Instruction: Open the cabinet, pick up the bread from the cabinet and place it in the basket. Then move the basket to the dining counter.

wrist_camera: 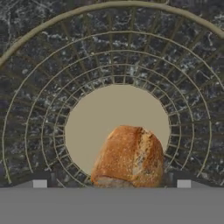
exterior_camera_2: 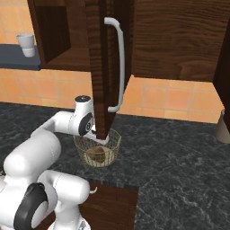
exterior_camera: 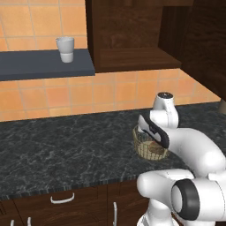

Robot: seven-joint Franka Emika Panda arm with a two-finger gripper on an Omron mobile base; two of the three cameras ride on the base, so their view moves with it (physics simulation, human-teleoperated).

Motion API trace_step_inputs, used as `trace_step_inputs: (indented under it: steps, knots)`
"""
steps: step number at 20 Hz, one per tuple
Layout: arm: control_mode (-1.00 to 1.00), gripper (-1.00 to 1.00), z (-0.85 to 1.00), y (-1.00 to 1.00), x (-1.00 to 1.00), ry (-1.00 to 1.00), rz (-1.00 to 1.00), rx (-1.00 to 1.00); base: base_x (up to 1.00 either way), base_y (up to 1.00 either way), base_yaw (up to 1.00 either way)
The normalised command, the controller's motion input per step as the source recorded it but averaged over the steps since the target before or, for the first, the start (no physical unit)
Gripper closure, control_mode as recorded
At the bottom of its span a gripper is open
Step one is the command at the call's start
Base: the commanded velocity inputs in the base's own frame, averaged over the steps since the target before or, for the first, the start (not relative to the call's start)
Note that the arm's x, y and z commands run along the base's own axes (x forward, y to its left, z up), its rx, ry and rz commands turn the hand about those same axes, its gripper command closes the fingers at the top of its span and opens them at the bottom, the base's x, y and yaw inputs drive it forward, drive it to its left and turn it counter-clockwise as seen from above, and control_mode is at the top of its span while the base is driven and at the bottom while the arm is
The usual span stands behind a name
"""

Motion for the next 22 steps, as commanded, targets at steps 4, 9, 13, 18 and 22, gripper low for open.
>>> trace_step_inputs:
  steps: [4,9,13,18,22]
  knots:
    - [-1.00,-1.00,0.38,0.23,-0.58,-0.14,0.24,-0.07,0.00,0.00,0.00]
    - [-1.00,-1.00,0.03,0.55,-0.27,-0.02,0.38,-0.07,0.00,0.00,0.00]
    - [-1.00,-1.00,0.00,0.24,0.00,0.00,0.35,-0.06,0.00,0.00,0.00]
    - [-1.00,-1.00,0.01,0.04,0.24,0.12,0.20,-0.10,0.00,0.00,0.00]
    - [-1.00,-1.00,-0.07,0.29,0.07,0.14,0.09,-0.03,0.00,0.00,0.00]
